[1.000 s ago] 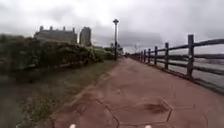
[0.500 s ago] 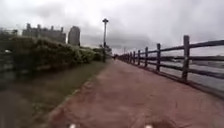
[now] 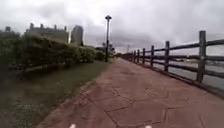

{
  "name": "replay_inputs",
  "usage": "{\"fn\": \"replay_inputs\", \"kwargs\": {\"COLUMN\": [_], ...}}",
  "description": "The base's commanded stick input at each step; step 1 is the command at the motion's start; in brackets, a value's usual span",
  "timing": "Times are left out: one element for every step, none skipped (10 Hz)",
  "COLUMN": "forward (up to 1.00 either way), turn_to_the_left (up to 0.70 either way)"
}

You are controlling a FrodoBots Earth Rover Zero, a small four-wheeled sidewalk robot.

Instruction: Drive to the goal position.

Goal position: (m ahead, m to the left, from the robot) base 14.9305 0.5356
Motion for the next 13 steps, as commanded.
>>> {"fn": "replay_inputs", "kwargs": {"forward": [0.95, 0.95, 0.95, 0.95, 0.95, 0.95, 0.95, 0.95, 0.95, 0.95, 0.95, 0.95, 0.95], "turn_to_the_left": [-0.38, -0.38, -0.38, -0.38, -0.38, -0.38, -0.38, -0.38, -0.26, 0.00, 0.00, 0.00, 0.00]}}
